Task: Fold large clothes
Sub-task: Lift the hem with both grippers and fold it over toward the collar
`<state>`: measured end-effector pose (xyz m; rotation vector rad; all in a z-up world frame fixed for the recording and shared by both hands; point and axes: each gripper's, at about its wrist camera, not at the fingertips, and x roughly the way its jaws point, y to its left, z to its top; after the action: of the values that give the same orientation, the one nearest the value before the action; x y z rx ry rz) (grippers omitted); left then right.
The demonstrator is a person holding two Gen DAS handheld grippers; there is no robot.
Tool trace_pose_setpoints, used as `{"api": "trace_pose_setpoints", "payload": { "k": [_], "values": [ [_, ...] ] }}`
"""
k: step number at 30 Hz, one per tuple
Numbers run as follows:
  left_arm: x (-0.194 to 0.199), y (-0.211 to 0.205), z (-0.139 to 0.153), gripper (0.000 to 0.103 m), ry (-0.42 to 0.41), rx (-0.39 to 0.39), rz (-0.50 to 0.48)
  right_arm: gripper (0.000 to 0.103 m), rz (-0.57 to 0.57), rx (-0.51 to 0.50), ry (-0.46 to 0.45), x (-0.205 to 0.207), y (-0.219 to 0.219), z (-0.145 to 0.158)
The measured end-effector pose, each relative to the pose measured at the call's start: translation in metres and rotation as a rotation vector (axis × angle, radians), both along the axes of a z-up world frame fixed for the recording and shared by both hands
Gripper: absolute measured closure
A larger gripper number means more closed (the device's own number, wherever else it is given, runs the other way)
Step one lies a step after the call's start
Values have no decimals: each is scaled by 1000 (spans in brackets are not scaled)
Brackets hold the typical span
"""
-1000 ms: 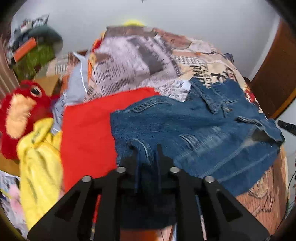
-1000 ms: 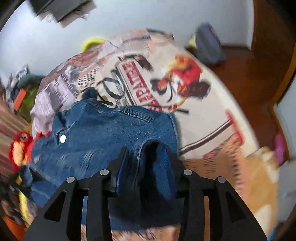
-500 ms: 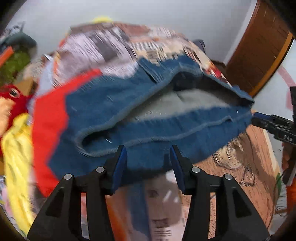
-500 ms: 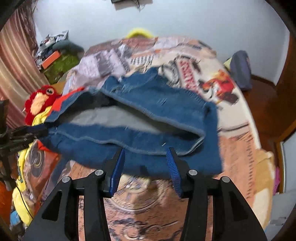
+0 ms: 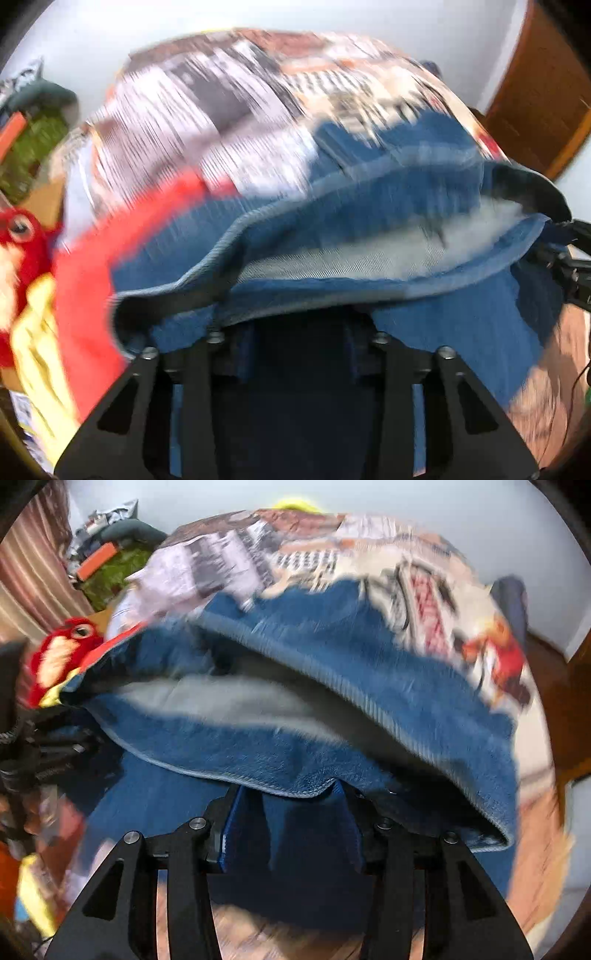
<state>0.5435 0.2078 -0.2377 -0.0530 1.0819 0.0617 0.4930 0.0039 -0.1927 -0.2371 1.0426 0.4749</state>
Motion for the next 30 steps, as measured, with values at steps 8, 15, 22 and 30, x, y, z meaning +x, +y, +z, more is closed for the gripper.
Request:
{"api": "trace_pose_setpoints", "payload": {
  "k": [8,15,22,30],
  "values": [
    [4,47,101,35,-317,2,205,56,-119,118,-218,10,-4,69],
    [-35,37,86,35,-235,-39,106,53,28,84,-159,-36,16,46],
    [-63,-1,11,35,-53,-32,-3,53,155,-35,-62,-65,38,-8],
    [-88,-5,-23,31,-41,19,45,19,47,-70,-89,-69,-24,-27]
  ]
}}
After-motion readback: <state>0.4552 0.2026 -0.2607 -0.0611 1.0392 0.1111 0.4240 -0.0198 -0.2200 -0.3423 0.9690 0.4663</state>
